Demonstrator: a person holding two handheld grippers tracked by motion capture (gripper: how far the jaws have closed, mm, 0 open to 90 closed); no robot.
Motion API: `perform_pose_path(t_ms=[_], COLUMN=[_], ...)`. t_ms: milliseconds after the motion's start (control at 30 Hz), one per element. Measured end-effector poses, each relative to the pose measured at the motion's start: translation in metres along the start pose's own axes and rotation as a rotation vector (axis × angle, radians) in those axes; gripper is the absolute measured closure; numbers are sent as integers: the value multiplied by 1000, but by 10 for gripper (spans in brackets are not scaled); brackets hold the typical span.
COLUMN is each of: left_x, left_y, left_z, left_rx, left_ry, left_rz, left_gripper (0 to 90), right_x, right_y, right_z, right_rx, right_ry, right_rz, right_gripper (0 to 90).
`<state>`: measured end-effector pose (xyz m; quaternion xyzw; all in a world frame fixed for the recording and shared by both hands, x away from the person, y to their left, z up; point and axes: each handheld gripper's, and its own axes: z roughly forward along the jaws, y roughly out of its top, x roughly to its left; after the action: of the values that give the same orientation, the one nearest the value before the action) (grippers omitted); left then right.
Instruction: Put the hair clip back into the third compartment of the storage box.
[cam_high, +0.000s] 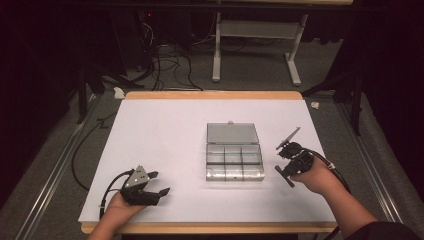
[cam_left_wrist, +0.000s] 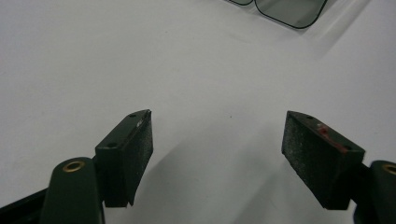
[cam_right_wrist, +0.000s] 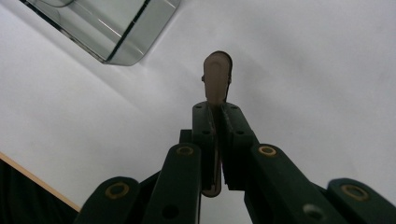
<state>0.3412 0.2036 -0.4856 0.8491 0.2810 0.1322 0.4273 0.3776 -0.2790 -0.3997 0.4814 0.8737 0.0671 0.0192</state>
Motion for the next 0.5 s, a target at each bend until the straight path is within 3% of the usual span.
perform_pose_path(t_ms=[500], left_x=[0], left_y=[0], left_z=[0], left_rx=[1], left_ry=[-2], left_rz=[0], left_gripper=[252], right_x=[9], right_y=[21], right_z=[-16], right_rx=[-16], right_ry=[1], right_rz=[-32], right_gripper=[862])
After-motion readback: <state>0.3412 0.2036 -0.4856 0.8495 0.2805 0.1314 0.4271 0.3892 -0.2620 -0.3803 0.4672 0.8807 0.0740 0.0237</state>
